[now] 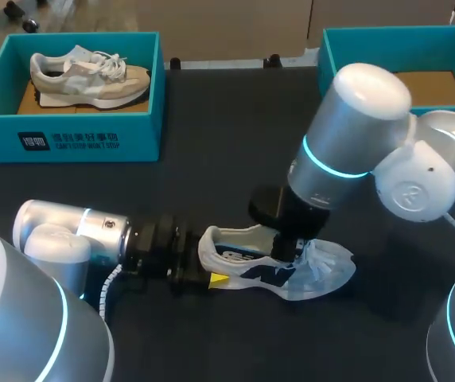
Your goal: Take the shoe out of the shoebox, open the shoe tongue, remove and reinsert the insole, then place the shoe into the shoebox
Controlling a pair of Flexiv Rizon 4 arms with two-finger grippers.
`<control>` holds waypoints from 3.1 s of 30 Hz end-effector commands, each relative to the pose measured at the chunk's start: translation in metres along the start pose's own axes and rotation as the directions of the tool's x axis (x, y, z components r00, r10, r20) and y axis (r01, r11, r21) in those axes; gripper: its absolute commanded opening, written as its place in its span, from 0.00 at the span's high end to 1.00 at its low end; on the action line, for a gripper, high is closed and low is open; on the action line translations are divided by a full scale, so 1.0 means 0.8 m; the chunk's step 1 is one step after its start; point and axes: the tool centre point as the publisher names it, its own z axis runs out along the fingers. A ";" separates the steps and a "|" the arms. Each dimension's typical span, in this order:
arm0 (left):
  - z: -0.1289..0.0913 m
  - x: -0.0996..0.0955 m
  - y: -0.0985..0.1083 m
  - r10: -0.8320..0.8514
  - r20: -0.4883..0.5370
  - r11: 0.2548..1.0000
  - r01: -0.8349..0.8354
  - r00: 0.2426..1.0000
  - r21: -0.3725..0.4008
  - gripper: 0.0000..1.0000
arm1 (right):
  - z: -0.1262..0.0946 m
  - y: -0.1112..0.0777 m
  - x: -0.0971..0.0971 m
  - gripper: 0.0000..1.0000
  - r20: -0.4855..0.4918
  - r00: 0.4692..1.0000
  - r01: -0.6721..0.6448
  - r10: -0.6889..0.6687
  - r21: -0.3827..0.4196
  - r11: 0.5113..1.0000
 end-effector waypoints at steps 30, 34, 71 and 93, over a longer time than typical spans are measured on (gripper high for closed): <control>0.002 -0.002 0.000 -0.001 0.003 1.000 0.001 1.000 -0.003 1.00 | -0.033 0.049 0.002 1.00 -0.108 0.949 0.287 -0.296 -0.097 0.953; 0.002 -0.002 0.000 -0.001 0.003 1.000 0.001 1.000 -0.003 1.00 | -0.035 0.057 0.005 0.80 -0.109 0.942 0.308 -0.316 -0.086 0.947; 0.002 -0.002 0.000 -0.001 0.003 1.000 0.001 1.000 -0.003 1.00 | -0.052 0.065 0.015 0.55 -0.033 0.980 0.193 -0.196 -0.088 0.977; 0.002 -0.002 0.000 -0.001 0.003 1.000 0.001 1.000 -0.003 1.00 | -0.028 0.081 0.006 0.93 -0.072 0.980 0.177 -0.183 -0.091 0.980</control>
